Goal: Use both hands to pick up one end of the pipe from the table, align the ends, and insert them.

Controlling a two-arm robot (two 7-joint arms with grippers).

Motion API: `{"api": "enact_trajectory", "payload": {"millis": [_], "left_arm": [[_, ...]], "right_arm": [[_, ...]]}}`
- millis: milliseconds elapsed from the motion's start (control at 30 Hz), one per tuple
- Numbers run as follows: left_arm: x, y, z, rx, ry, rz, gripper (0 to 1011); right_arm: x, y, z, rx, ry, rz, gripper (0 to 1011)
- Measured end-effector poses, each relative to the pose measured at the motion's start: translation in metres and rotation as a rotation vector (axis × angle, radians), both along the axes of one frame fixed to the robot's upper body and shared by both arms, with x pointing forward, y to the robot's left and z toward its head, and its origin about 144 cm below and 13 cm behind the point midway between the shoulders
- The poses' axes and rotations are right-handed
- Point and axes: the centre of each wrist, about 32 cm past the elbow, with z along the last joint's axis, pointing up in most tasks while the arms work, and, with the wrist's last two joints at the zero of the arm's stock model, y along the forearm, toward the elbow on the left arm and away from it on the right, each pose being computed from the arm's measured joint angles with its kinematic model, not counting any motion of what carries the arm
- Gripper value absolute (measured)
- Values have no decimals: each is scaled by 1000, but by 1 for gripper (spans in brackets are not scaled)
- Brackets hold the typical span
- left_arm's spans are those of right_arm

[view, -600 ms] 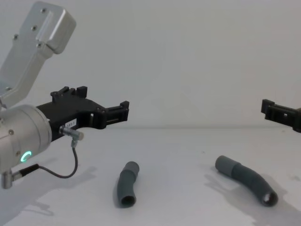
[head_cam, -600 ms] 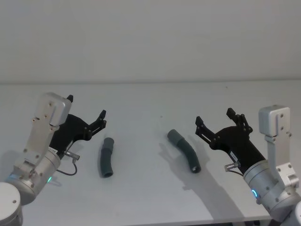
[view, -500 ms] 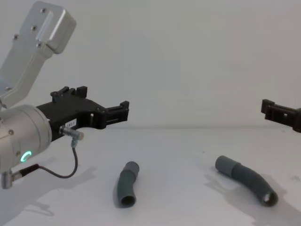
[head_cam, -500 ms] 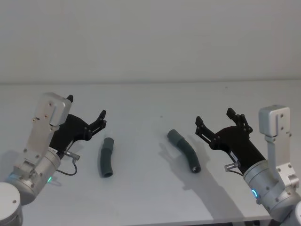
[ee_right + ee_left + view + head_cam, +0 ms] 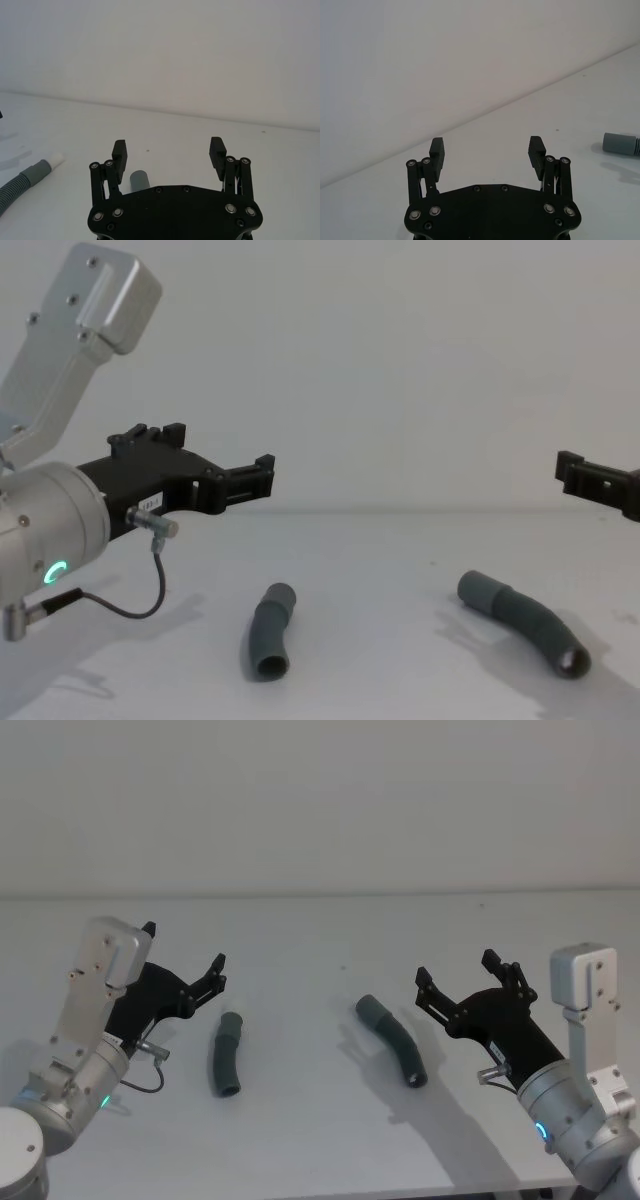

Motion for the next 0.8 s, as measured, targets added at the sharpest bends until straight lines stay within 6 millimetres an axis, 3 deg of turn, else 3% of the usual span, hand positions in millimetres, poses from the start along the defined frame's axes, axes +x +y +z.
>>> {"api": "enact_trajectory", "payload": {"millis": [533,800], "left_arm": [[0,0,0,-2,0,0,1001],[0,-10,5,-37,40,2,1001]], "right_arm": [[0,0,0,0,0,0,1002],[0,0,0,0,0,0,1002]]}}
